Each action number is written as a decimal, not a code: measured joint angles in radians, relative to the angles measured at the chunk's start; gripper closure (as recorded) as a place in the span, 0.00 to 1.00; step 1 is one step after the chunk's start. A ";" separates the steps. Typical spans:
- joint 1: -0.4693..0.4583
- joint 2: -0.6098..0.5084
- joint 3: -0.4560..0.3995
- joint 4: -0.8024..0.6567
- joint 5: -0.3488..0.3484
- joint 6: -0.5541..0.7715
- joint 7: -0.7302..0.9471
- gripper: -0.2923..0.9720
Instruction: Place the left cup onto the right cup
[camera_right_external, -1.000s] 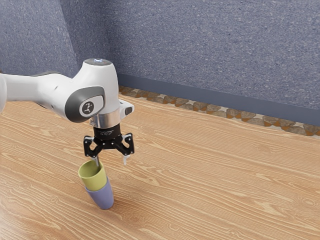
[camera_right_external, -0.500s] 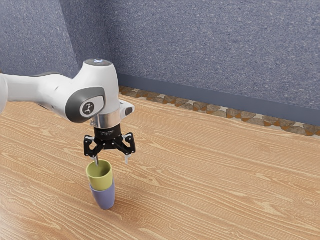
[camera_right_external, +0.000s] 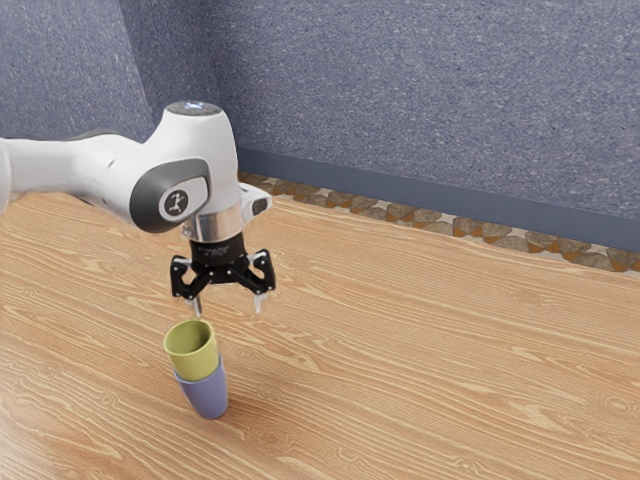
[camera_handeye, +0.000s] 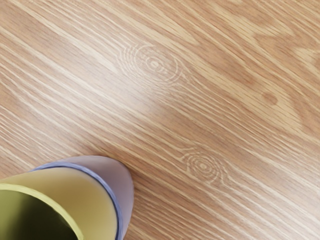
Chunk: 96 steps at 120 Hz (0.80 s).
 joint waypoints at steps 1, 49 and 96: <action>0.000 0.000 0.000 0.003 0.000 -0.001 0.001 0.23; -0.002 0.019 0.015 0.183 0.013 -0.098 0.071 0.23; 0.018 0.114 0.070 0.500 0.083 -0.275 0.197 0.23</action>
